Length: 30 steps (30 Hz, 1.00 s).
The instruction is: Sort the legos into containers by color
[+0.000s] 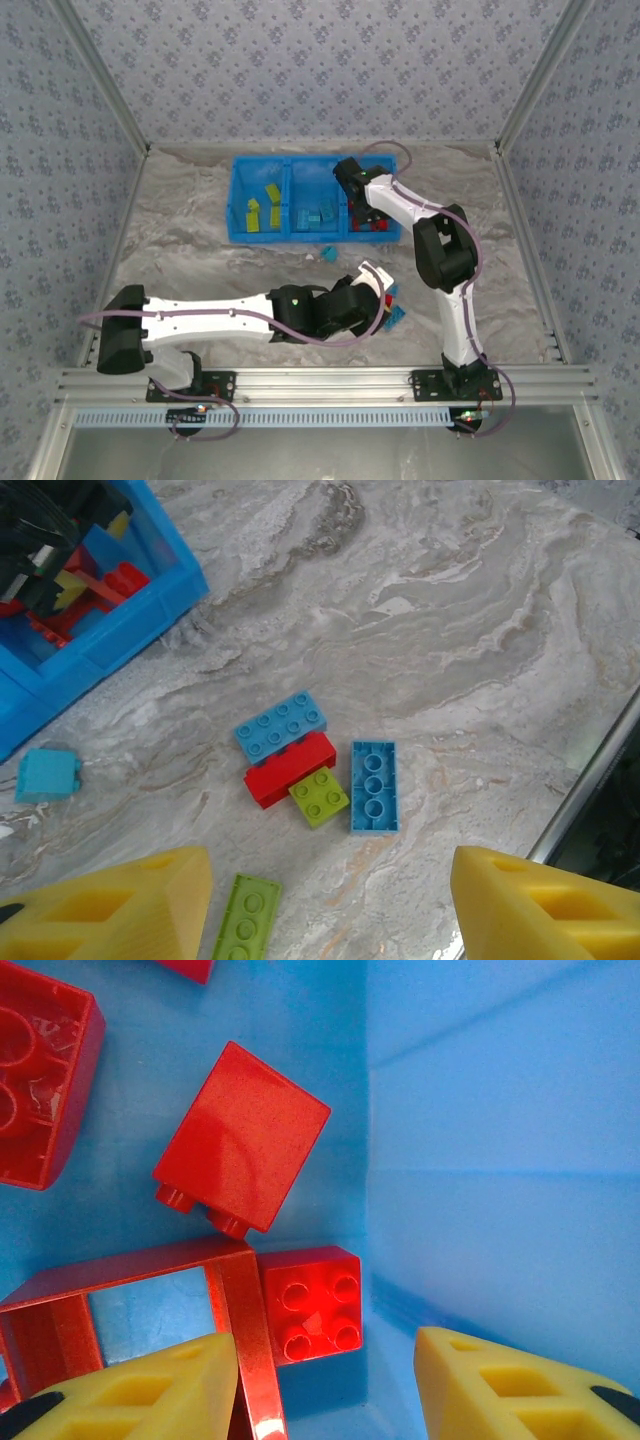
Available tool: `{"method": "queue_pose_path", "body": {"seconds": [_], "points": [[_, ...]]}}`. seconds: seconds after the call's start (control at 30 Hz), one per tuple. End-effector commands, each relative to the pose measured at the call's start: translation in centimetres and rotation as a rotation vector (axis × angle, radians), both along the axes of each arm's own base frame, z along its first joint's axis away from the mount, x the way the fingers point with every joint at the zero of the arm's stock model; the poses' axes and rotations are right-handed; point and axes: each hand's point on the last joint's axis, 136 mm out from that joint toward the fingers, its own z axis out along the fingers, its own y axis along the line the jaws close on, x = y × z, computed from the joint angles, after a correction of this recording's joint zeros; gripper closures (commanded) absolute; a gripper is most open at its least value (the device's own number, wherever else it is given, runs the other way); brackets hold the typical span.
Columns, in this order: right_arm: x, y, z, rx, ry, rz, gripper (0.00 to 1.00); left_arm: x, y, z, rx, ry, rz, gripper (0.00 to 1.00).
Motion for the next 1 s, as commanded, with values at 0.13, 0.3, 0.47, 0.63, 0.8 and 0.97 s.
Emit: {"method": "queue_pose_path", "body": {"seconds": [0.13,0.3,0.47,0.63,0.8,0.97], "points": [[-0.8,0.9,8.9,0.109,-0.163,0.009,0.46,1.2,2.4,-0.4,0.064,-0.084,0.106,0.35],[-3.7,0.0,13.5,0.223,-0.256,0.03,0.44,1.8,3.6,-0.5,0.091,-0.14,0.159,0.33],[-8.3,-0.5,13.7,0.347,-0.242,0.062,0.42,2.5,3.7,-0.1,0.12,-0.248,0.225,0.31],[-12.8,-1.9,13.9,0.425,-0.24,0.09,0.41,1.8,3.6,-4.6,0.24,-0.174,0.137,0.27],[-16.6,-2.1,13.8,0.507,-0.196,0.146,0.37,0.0,5.0,-12.0,0.343,0.144,-0.025,0.24],[-19.8,-0.5,14.0,0.668,-0.164,0.242,0.34,0.9,6.1,-14.0,0.341,0.285,-0.077,0.21]]}}
